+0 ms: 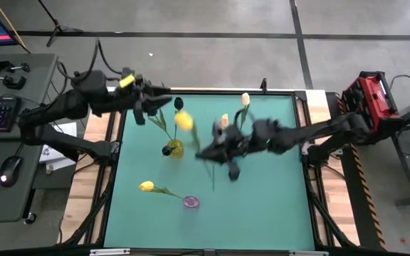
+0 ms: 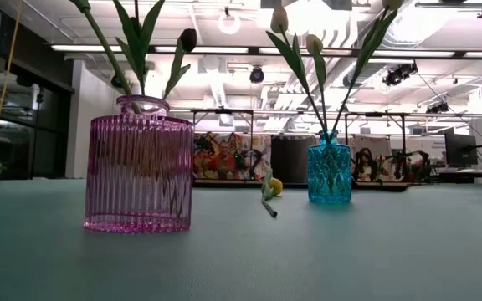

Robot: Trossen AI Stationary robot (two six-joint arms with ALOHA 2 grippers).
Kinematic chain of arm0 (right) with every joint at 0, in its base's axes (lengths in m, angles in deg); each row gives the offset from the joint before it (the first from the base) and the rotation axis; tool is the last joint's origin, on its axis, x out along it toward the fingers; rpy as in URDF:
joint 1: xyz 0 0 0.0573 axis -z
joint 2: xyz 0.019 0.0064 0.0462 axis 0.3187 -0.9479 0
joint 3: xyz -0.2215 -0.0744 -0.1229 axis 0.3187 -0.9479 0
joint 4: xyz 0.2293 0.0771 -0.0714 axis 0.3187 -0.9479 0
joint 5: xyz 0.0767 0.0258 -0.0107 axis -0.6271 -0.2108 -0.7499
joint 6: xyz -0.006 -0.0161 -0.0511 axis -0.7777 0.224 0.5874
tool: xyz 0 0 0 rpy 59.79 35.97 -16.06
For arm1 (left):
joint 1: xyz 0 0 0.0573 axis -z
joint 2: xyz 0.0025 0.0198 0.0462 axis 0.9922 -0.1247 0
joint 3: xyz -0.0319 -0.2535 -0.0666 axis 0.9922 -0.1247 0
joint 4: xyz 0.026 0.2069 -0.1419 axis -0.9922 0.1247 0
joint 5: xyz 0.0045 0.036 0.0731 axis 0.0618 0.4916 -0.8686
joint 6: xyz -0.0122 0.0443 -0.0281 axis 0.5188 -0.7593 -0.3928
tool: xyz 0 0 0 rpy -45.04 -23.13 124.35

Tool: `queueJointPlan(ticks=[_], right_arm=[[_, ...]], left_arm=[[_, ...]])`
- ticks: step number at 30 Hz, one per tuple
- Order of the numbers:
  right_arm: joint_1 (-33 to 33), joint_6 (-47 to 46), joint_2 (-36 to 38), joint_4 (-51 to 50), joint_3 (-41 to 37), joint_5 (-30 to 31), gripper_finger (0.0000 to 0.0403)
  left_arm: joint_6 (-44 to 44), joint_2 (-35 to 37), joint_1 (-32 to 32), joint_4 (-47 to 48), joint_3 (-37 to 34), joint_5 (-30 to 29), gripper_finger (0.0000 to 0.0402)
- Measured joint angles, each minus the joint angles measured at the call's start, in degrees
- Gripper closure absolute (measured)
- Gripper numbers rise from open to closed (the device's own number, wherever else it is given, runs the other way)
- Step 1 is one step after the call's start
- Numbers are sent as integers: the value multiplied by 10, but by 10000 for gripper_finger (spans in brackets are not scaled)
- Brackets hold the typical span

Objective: Sort flowers into vase by color
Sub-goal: Put the right yellow tulip flower into the purple vase

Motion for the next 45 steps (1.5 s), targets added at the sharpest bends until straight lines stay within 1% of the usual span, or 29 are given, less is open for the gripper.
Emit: queueJointPlan(ticks=[3, 6, 8, 13, 16, 18, 20, 23, 25, 27, 30, 33, 35, 37, 40, 43, 45], right_arm=[[-31, -29, -35, 5, 0, 0, 403], [-60, -43, -60, 7, 0, 13, 403], [-80, -44, -72, 12, 0, 47, 403], [-121, -45, -95, 36, 0, 156, 403], [-139, -67, -112, 58, 0, 218, 403], [-150, -89, -128, 55, 0, 243, 403], [-157, -116, -148, 47, 0, 250, 403], [-162, -149, -177, 43, 0, 240, 403], [-162, -175, -192, 45, 9, 249, 403], [-161, -160, -200, 57, 18, 271, 403], [-164, -90, -200, 67, 20, 318, 403], [-169, -36, -200, 90, 5, 365, 403], [-170, -24, -200, 120, -17, 363, 403], [-171, -23, -200, 174, -49, 351, 403], [-174, -6, -201, 310, -114, 338, 403], [-173, 35, -201, 464, -168, 330, 403], [-169, 48, -200, 512, -189, 322, 403]], left_arm=[[-1, -6, 50, -3, 0, -36, 198], [-17, -6, 92, -12, 0, -52, 198], [-31, -5, 118, -21, 0, -53, 198], [-55, 14, 180, -10, 0, -53, 198], [-71, 35, 218, 7, 0, -51, 198], [-82, 52, 242, 19, 0, -52, 198], [-91, 67, 262, 35, 0, -52, 198], [-98, 86, 282, 46, 0, -53, 198], [-98, 95, 291, 48, 0, -53, 198], [-94, 101, 297, 48, 0, -54, 198], [-88, 106, 304, 48, 0, -54, 198], [-87, 106, 310, 47, 0, -64, 198], [-84, 103, 313, 43, 0, -75, 198], [-78, 98, 314, 41, 0, -93, 198], [-72, 88, 314, 40, 0, -116, 198], [-61, 80, 314, 40, 0, -133, 198], [-57, 75, 314, 40, 0, -146, 198]])
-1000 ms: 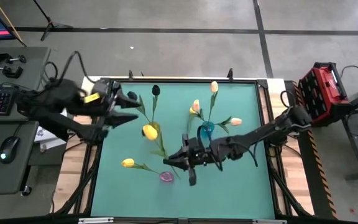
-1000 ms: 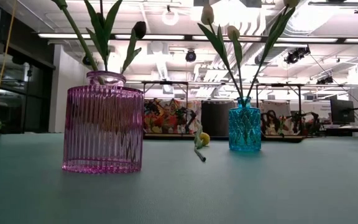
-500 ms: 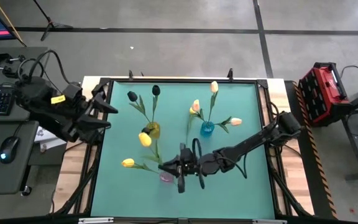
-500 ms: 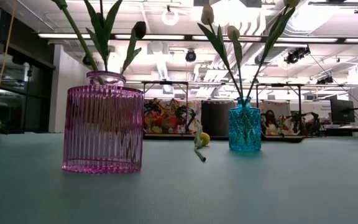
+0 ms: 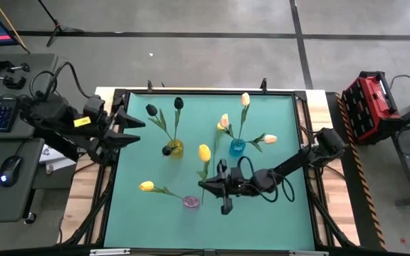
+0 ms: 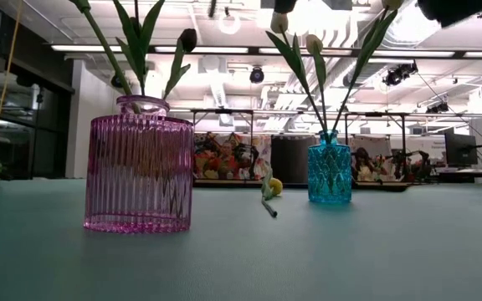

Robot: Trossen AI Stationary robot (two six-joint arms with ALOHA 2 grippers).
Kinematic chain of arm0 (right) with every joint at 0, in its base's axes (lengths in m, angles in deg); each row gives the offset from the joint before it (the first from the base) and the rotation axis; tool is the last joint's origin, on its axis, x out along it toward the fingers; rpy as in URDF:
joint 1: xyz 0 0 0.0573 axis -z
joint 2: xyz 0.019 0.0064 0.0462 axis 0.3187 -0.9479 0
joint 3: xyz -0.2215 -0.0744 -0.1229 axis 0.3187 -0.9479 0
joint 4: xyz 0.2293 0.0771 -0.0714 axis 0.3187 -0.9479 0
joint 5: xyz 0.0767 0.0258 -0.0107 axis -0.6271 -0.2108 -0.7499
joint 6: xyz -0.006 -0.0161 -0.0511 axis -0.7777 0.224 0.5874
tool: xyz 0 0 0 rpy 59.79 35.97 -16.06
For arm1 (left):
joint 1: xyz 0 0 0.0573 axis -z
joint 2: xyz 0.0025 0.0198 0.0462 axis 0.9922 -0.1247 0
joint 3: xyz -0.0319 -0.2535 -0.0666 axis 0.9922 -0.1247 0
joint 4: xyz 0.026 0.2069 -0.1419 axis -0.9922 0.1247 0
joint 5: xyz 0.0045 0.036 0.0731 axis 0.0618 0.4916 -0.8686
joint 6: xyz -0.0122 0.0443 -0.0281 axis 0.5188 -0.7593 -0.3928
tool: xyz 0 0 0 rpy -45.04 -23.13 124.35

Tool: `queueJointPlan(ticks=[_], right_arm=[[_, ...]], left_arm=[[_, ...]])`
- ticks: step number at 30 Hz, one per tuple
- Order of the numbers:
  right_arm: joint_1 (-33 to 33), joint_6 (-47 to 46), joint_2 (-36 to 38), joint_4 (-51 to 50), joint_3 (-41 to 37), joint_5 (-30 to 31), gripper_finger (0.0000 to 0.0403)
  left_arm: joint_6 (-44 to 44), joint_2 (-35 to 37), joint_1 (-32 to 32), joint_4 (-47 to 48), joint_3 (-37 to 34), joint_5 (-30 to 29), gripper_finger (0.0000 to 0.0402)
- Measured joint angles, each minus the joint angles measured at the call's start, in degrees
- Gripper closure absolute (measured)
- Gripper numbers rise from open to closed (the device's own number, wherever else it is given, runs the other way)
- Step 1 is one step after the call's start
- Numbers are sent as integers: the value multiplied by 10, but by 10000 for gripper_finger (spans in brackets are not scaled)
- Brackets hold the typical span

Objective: Sort flowers into vase by color
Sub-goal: Put the right yellow tulip flower into the purple vase

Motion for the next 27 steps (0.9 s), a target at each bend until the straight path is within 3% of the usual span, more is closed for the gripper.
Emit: queueJointPlan(ticks=[4, 9, 18, 27], right_arm=[[10, 4, -3, -1, -8, -17, 403], [22, 29, -51, 5, 41, -60, 403], [25, 39, -125, 113, 61, -60, 403], [35, 27, -127, 72, 61, -52, 403]], left_arm=[[6, -11, 0, 0, 0, -20, 198], [10, -16, 0, -2, 0, -37, 198], [10, -18, 0, -8, 0, -47, 198], [10, -18, 0, -9, 0, -47, 198]])
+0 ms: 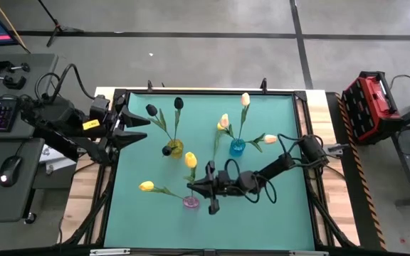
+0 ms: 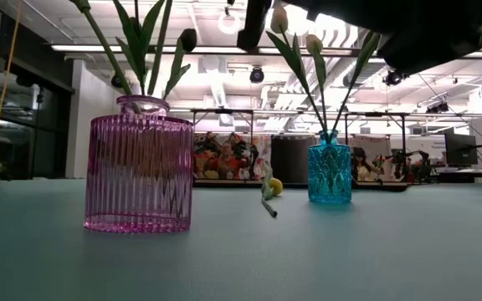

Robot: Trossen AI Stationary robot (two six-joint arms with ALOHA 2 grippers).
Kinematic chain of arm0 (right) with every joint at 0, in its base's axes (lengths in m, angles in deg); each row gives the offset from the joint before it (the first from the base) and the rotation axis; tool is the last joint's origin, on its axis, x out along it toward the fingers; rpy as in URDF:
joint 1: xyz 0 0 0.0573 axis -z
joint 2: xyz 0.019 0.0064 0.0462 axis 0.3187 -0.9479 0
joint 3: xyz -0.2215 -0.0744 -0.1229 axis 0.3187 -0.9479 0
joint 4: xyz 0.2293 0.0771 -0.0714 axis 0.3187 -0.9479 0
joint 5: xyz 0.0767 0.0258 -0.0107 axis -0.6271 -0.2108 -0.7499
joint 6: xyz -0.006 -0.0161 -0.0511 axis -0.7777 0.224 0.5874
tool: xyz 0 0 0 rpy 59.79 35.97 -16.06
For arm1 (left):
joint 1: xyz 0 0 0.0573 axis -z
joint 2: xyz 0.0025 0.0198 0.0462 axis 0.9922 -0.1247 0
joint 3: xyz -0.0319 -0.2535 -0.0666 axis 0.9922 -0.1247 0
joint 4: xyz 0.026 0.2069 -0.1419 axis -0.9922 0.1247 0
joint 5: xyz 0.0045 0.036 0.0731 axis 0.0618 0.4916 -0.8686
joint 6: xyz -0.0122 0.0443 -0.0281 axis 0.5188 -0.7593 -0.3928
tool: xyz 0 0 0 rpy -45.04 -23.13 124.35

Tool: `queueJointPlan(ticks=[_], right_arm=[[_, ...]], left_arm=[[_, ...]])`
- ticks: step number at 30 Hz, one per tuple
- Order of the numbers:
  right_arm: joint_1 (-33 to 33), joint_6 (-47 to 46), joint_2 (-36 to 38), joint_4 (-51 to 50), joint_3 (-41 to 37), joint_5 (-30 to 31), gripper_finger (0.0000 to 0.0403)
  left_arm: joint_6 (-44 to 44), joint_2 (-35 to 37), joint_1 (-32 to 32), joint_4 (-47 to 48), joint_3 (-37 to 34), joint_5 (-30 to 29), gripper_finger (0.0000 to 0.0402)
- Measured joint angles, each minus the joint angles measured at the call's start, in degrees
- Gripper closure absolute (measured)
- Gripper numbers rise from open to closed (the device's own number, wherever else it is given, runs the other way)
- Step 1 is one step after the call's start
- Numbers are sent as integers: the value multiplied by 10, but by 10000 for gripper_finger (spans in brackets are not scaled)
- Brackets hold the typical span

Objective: Sort flowers into vase by color
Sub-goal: Put the right yellow tulip flower into the purple vase

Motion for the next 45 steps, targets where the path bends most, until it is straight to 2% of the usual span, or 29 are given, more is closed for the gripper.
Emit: queueJointPlan(ticks=[11, 23, 26, 32, 37, 41, 45], right_arm=[[9, -8, 0, -31, 0, 0, 403], [9, -151, 0, -56, 0, -3, 392], [9, -195, 1, -68, 0, -12, 357], [9, -224, 2, -69, 0, -16, 245], [11, -224, 2, -77, 0, -71, 161], [13, -246, 13, -119, 0, -102, 130], [13, -227, 54, -229, 0, -106, 124]], left_arm=[[4, 0, 0, 0, 0, 0, 198], [4, 0, 0, 0, 0, 0, 198], [5, 0, 0, 0, 0, 0, 198], [5, 0, 0, 0, 0, 0, 198], [5, 0, 0, 0, 0, 0, 198], [4, 0, 0, 0, 0, 0, 198], [4, 0, 0, 0, 0, 0, 198]])
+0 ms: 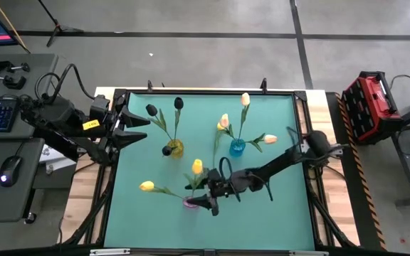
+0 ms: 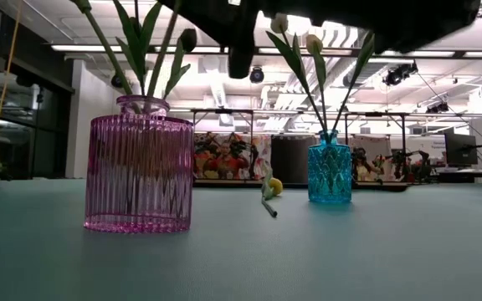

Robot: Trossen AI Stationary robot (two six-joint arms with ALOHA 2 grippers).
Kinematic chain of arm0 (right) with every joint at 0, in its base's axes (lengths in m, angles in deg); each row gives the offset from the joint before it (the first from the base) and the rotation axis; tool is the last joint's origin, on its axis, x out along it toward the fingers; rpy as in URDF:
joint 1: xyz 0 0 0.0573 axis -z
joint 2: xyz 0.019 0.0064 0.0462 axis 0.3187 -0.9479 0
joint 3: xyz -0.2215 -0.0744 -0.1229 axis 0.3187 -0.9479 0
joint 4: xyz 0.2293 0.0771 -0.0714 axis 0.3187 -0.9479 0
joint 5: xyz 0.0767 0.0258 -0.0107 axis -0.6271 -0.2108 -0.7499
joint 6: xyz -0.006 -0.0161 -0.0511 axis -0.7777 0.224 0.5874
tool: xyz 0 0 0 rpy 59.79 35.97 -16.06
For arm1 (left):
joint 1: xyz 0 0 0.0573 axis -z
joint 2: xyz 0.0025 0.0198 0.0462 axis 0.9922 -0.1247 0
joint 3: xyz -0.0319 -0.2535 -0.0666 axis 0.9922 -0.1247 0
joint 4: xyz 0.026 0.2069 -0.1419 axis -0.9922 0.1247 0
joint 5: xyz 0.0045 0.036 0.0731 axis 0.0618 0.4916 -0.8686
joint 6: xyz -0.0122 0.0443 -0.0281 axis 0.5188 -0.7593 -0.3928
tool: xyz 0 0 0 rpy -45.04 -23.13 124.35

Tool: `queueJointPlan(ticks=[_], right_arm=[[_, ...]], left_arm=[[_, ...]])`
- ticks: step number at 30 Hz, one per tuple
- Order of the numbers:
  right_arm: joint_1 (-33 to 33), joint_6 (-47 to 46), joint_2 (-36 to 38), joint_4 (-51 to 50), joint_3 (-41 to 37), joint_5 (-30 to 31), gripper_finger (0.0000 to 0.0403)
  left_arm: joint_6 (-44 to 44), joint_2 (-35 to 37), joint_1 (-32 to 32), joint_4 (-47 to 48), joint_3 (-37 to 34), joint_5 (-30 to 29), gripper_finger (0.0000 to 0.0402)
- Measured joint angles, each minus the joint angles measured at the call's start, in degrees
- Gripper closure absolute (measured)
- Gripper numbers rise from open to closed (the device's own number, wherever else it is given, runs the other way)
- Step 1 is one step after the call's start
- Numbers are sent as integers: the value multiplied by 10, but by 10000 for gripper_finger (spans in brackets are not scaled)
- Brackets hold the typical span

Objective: Sort flowers into vase by color
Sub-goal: Put the right yellow tulip flower into the purple vase, then put the yellow tulip flower into the purple vase

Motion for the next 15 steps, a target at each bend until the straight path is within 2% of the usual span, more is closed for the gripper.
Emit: queueJointPlan(ticks=[9, 15], right_arm=[[0, 24, 130, -347, 0, -2, 124], [-6, 4, 196, -524, 0, -1, 124]], left_arm=[[-2, 4, 0, 0, 0, 0, 198], [-10, 4, 0, 0, 0, 0, 198]])
